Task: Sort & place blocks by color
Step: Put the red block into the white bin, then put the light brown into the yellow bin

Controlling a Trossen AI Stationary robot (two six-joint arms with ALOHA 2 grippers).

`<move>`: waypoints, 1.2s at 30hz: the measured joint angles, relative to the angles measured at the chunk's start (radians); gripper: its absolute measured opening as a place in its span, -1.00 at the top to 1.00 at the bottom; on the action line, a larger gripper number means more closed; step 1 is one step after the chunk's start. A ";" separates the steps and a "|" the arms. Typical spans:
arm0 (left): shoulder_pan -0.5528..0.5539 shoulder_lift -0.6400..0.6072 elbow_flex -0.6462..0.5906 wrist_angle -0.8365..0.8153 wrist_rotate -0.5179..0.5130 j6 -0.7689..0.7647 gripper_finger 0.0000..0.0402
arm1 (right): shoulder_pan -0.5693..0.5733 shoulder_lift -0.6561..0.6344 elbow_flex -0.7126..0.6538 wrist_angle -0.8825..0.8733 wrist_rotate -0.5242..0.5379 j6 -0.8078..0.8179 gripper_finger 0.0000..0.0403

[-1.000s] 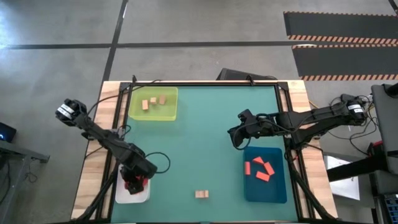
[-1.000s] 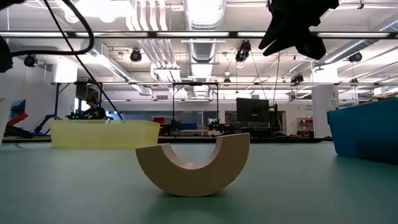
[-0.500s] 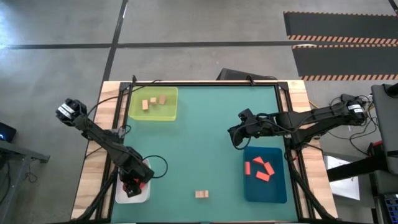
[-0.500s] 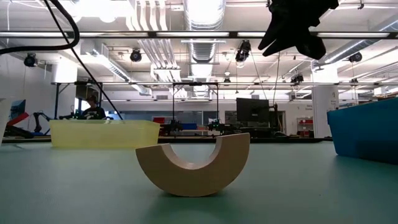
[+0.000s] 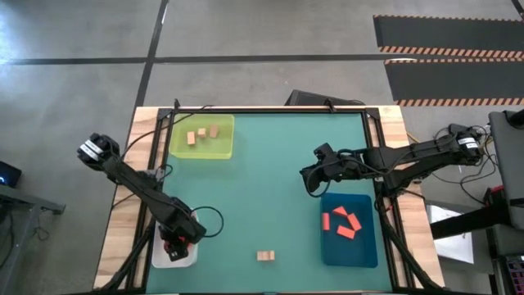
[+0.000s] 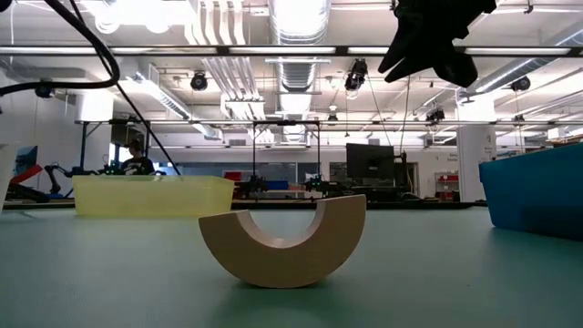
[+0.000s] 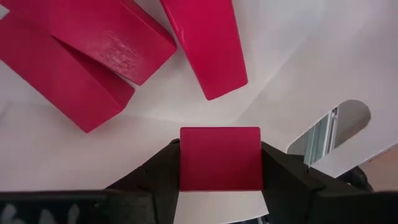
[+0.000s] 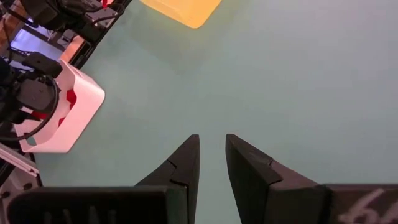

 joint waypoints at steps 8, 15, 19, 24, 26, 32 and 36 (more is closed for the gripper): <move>0.000 0.010 0.000 -0.001 -0.006 0.000 0.00 | 0.000 0.000 0.000 0.000 0.000 0.000 0.66; 0.000 0.010 0.001 -0.001 -0.015 0.000 -0.07 | 0.001 0.000 0.000 0.000 -0.025 0.015 0.66; 0.000 -0.003 0.019 -0.002 -0.015 0.004 -0.08 | 0.007 0.000 0.000 0.008 -0.110 0.051 0.66; 0.001 -0.051 0.059 -0.002 -0.019 0.026 -0.08 | 0.048 0.000 0.000 0.090 -0.132 0.084 0.66; 0.002 -0.076 0.072 0.001 -0.030 0.035 -0.08 | 0.068 0.001 0.000 0.133 -0.132 0.102 0.66; 0.018 -0.154 0.089 -0.001 -0.093 0.077 -0.08 | 0.134 0.018 0.010 0.217 -0.132 0.147 0.66; 0.046 -0.197 0.107 0.002 -0.162 0.131 -0.08 | 0.177 0.068 0.077 0.213 -0.129 0.129 0.66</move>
